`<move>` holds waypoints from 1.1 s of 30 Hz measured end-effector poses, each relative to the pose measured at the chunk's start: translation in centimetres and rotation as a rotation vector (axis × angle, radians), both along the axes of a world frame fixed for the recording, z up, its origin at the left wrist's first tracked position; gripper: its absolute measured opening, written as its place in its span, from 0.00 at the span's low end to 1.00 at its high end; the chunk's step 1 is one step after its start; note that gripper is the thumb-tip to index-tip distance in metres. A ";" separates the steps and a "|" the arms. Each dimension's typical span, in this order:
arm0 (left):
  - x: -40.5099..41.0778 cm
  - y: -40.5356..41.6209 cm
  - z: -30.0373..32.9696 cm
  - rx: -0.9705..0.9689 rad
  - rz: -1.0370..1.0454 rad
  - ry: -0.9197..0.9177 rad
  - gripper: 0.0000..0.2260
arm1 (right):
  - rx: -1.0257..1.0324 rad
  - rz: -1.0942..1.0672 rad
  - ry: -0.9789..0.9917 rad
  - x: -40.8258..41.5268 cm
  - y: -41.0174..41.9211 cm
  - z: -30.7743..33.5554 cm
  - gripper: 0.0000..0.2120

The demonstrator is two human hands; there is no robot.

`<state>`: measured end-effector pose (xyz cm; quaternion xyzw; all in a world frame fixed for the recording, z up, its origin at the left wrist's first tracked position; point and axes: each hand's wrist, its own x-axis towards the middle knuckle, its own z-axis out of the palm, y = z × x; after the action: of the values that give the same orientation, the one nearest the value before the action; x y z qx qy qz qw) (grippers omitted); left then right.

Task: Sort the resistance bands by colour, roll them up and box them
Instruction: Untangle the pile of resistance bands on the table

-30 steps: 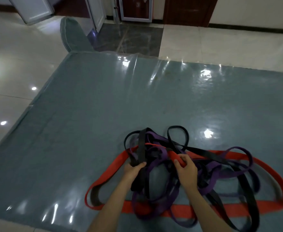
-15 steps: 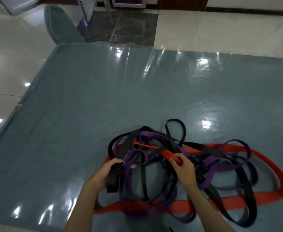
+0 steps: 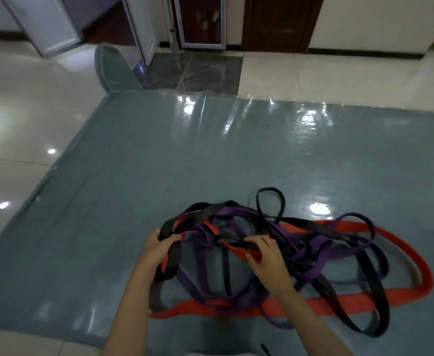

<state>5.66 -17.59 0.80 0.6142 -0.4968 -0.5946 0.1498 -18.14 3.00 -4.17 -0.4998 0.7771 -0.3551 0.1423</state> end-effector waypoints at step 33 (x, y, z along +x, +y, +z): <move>-1.1 -0.5 3.2 0.037 0.304 0.522 0.05 | 0.489 0.201 0.123 2.6 2.2 -0.3 0.29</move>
<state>4.58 -18.10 4.03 0.5106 -0.3328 -0.7121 0.3486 -15.51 5.16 -4.45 -0.5459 0.7933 -0.1098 0.2462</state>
